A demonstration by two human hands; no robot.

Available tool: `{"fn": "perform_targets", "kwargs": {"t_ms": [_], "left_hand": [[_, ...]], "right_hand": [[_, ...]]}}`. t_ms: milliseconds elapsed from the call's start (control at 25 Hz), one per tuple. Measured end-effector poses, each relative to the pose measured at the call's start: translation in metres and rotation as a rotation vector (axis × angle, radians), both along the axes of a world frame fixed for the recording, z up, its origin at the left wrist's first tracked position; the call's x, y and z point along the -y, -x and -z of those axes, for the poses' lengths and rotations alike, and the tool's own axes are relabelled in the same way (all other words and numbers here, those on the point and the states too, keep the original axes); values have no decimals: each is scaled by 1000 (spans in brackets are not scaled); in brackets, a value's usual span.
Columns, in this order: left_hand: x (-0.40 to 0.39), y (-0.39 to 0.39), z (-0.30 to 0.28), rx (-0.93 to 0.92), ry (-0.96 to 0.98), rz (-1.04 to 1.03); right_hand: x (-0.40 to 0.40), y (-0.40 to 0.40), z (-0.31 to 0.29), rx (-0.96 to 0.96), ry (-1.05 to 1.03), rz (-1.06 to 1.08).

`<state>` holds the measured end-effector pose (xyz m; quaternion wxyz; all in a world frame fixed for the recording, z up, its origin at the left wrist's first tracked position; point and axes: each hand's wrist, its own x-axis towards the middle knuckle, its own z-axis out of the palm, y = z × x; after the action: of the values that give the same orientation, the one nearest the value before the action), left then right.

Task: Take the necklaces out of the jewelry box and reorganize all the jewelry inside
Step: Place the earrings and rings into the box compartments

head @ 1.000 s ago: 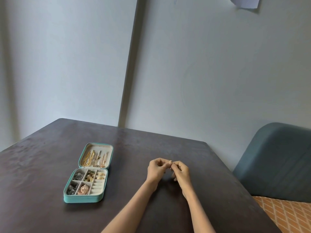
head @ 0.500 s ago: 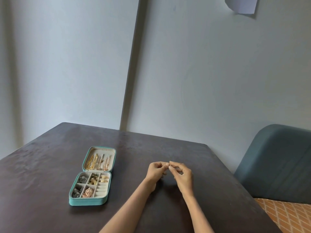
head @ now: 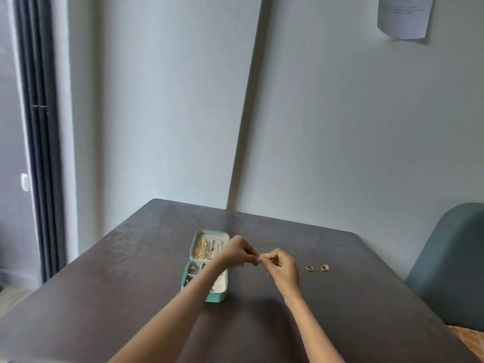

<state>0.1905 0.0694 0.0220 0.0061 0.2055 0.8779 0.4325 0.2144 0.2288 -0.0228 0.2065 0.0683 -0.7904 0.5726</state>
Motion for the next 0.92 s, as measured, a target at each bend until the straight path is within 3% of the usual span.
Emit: {"fn": "perform_targets", "kwargs": {"t_ms": [200, 440, 600, 920], "left_hand": [[73, -16, 9, 2, 210, -56], [93, -30, 1, -27, 296, -166], [89, -35, -1, -31, 300, -171], [85, -36, 6, -34, 370, -168]], "right_hand": [[59, 0, -3, 76, -245, -220], [78, -7, -8, 75, -582, -202], [81, -18, -13, -1, -866, -43], [84, -17, -1, -88, -879, -57]]}}
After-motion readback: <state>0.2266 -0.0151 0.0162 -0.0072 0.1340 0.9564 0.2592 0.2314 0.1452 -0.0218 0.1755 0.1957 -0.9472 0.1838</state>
